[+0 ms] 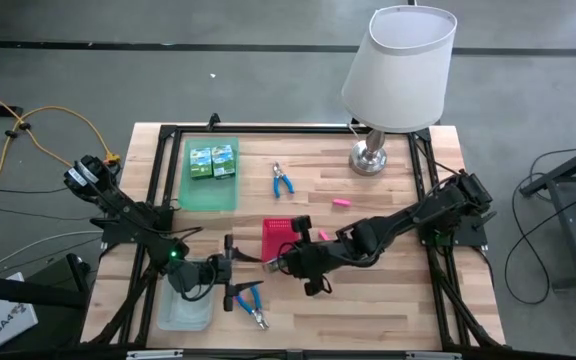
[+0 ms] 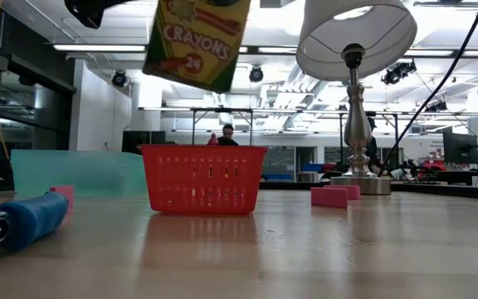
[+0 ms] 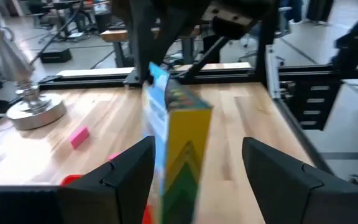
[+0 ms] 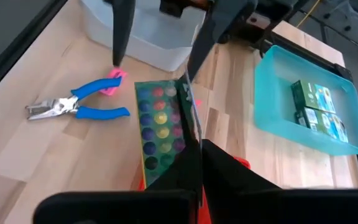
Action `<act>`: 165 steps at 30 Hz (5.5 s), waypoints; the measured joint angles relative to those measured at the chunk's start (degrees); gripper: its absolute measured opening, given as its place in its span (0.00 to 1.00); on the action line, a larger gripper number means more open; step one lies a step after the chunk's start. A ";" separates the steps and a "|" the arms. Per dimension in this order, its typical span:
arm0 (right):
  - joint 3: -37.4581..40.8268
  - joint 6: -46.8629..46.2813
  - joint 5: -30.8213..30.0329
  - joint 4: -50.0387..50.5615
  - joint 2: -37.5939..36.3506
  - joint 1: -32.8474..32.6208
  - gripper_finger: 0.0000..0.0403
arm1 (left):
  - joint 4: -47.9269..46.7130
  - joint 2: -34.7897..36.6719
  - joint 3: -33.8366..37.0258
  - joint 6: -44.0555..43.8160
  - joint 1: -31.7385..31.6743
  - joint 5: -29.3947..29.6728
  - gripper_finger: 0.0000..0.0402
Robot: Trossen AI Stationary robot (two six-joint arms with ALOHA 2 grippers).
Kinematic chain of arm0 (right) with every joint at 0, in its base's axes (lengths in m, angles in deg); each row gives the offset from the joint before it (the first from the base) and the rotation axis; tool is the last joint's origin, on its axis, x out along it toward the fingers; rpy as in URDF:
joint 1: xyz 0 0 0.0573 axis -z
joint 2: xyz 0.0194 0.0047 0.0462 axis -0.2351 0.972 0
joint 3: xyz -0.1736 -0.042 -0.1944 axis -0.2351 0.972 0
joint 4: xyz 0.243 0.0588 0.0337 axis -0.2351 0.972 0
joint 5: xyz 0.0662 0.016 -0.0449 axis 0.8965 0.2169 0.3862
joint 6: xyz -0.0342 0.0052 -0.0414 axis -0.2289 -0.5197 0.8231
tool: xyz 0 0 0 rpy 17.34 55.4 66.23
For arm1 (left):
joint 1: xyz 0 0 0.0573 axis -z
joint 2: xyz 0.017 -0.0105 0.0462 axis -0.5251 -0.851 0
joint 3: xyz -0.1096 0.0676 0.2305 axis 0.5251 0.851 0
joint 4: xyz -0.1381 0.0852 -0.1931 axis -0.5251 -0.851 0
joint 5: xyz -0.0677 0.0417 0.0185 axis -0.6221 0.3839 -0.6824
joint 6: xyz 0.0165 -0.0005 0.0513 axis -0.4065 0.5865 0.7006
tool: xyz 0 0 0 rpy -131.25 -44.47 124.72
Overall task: Pick & Place School Supplies
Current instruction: Put the yellow crayon box into the green bin
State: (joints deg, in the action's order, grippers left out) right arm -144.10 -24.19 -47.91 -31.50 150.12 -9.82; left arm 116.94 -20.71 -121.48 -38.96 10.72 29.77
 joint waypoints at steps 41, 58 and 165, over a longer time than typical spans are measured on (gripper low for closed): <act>-0.09 1.81 0.60 -5.15 -2.60 2.79 0.01 | -4.22 -0.02 0.02 0.23 -9.60 0.74 0.58; -0.04 1.77 2.15 -5.09 -2.60 2.81 0.01 | -2.87 -0.02 0.02 0.37 -9.92 -3.03 0.57; 0.00 -3.37 -10.77 -2.29 -6.88 -10.73 0.35 | -20.55 8.31 0.02 -12.20 -14.75 17.90 0.28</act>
State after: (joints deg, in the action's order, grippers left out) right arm -144.10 -27.56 -58.68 -33.80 143.24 -20.55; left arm 96.40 -12.40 -121.46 -51.16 -4.03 47.68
